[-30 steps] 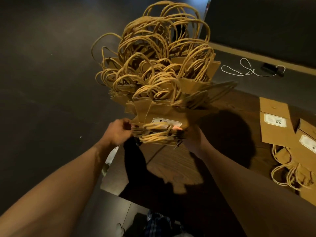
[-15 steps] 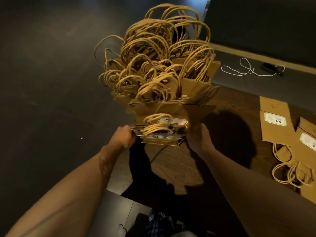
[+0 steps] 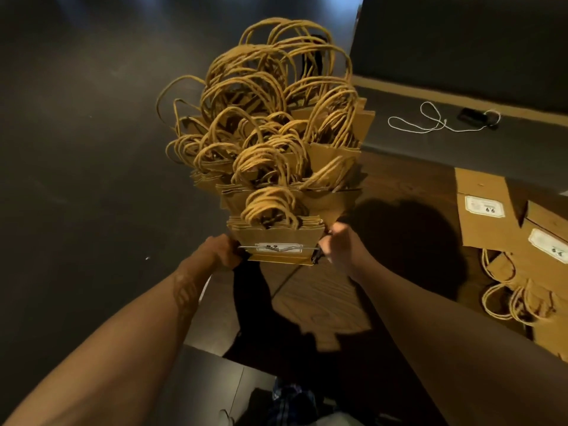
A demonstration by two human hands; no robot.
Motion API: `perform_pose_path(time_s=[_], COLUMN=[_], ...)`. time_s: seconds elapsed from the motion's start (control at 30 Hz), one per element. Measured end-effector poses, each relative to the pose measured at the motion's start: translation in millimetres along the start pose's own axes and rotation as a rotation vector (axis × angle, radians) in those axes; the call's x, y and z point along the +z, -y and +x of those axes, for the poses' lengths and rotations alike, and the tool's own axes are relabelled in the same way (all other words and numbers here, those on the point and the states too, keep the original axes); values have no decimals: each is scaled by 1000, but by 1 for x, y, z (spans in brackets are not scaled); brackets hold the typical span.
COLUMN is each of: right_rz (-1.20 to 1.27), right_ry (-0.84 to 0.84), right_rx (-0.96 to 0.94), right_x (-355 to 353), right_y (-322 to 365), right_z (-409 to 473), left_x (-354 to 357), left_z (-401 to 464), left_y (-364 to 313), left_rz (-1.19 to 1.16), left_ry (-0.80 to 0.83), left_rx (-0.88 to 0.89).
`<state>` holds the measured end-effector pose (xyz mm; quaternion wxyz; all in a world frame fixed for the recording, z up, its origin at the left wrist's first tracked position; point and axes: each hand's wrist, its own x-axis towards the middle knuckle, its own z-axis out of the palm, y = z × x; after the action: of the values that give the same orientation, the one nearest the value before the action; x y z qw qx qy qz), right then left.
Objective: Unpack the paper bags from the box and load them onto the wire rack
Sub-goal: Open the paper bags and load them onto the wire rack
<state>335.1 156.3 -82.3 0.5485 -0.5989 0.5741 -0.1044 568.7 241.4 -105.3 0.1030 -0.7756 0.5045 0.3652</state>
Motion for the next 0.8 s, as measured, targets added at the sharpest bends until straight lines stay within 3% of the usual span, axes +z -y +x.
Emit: perform_pose_path(time_s=[0.07, 0.23, 0.37, 0.57, 0.67, 0.8], right_rz=[72, 106, 31, 49, 83, 100], right_ry=[0, 8, 28, -2, -106, -288], right_rx=[-32, -13, -35, -28, 28, 65], right_x=[-6, -14, -29, -68, -102, -157], right_y=[2, 3, 2, -9, -27, -65], right_z=[-2, 2, -2, -10, -15, -36], left_x=[-4, -6, 7, 21, 29, 50], left_z=[-5, -28, -43, -39, -34, -21], left_y=[1, -7, -36, -122, -188, -269], left_rz=[31, -275, -372, -576, -536, -686], left_ry=[87, 401, 600, 494, 366, 286], left_rx=[-11, -240, -217, 5, 120, 176])
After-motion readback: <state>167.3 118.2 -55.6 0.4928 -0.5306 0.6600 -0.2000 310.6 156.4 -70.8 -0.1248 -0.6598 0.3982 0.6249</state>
